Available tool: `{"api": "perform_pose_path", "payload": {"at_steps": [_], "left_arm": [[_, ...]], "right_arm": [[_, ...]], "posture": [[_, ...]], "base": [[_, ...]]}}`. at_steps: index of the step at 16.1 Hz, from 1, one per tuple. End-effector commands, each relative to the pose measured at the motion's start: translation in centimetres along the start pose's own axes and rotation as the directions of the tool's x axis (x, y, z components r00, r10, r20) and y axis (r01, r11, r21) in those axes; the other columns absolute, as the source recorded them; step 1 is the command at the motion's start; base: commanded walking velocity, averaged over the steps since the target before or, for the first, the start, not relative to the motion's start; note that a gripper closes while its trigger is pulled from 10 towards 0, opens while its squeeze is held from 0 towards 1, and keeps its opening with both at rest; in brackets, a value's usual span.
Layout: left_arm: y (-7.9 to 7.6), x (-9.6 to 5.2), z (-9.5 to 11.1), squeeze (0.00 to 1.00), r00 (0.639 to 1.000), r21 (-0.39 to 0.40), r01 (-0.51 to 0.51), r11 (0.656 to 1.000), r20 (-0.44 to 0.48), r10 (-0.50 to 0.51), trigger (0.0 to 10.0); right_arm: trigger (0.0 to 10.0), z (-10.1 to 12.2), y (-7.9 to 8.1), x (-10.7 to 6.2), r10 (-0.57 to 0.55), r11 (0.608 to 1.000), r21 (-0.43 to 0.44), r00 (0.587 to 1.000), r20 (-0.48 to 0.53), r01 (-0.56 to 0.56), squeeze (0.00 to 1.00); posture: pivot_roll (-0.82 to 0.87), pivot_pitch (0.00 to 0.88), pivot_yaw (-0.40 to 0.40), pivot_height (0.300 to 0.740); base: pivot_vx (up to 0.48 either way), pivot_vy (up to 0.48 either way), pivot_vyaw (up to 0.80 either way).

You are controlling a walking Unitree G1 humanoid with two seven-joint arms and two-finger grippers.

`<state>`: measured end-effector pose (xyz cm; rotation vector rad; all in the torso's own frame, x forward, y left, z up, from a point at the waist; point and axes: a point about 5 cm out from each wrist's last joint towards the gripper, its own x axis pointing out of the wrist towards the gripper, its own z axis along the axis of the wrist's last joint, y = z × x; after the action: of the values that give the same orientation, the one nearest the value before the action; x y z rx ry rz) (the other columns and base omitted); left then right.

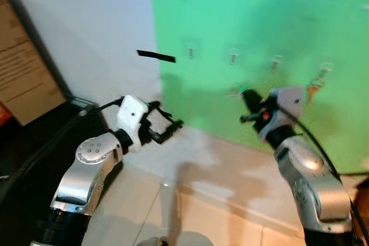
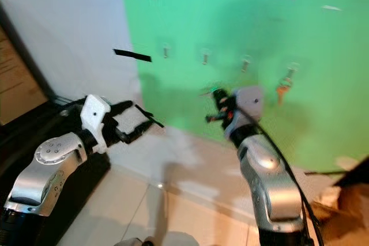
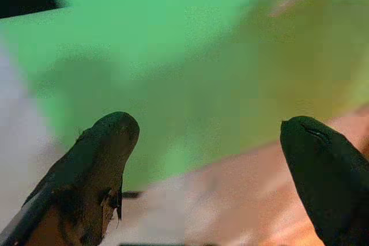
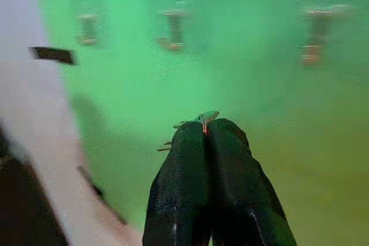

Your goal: Hang keys on a hook

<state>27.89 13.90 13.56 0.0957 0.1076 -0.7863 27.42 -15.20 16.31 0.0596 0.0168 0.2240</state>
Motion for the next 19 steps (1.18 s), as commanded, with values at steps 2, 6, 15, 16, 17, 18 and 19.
{"api": "perform_pose_path", "payload": {"at_steps": [2,6,15,16,17,18,19], "left_arm": [[-0.4,-0.1,0.7,0.00,0.998,0.014,0.066,0.998,0.009,-0.066,10.0],[-1.0,-0.1,0.9,0.00,0.990,-0.002,0.140,0.990,0.012,-0.140,10.0],[-1.4,0.2,1.1,0.00,0.983,-0.006,0.183,0.983,0.009,-0.183,10.0],[-1.4,0.2,1.1,0.00,0.982,-0.006,0.188,0.982,0.009,-0.188,10.0],[-1.5,0.1,1.2,0.00,0.981,-0.006,0.194,0.981,0.010,-0.194,10.0],[-1.6,0.1,1.2,0.00,0.981,-0.006,0.195,0.981,0.010,-0.195,10.0],[-1.6,0.1,1.2,0.00,0.981,-0.007,0.195,0.981,0.009,-0.195,10.0]], "right_arm": [[10.0,0.5,-0.8,0.0,-0.036,0.999,0.034,0.999,0.012,0.036,0.00],[10.0,1.1,-2.0,-0.5,-0.053,0.998,0.047,0.998,0.041,0.051,0.00],[10.0,3.3,-2.0,1.6,-0.008,0.998,0.058,0.994,0.111,0.001,0.00],[10.0,3.4,-2.2,2.0,-0.013,0.999,0.053,0.994,0.109,0.007,0.00],[10.0,3.6,-2.3,2.3,-0.009,0.999,0.050,0.994,0.109,0.004,0.00],[10.0,3.6,-2.3,2.4,-0.009,0.999,0.051,0.994,0.109,0.004,0.00],[10.0,3.7,-2.3,2.5,-0.008,0.999,0.053,0.994,0.111,0.003,0.00]], "posture": [[-0.05,0.000,0.048,0.740],[-0.07,0.000,0.059,0.740],[-0.07,0.000,0.064,0.740],[-0.06,0.000,0.061,0.740],[-0.06,0.000,0.058,0.740],[-0.06,0.000,0.058,0.740],[-0.06,0.000,0.056,0.740]], "base": [[0.000,0.000,0.00],[0.000,0.000,0.00],[0.000,0.000,0.00],[0.000,0.000,0.00],[0.000,0.000,0.00],[0.000,0.000,0.00],[0.000,0.000,0.00]]}}
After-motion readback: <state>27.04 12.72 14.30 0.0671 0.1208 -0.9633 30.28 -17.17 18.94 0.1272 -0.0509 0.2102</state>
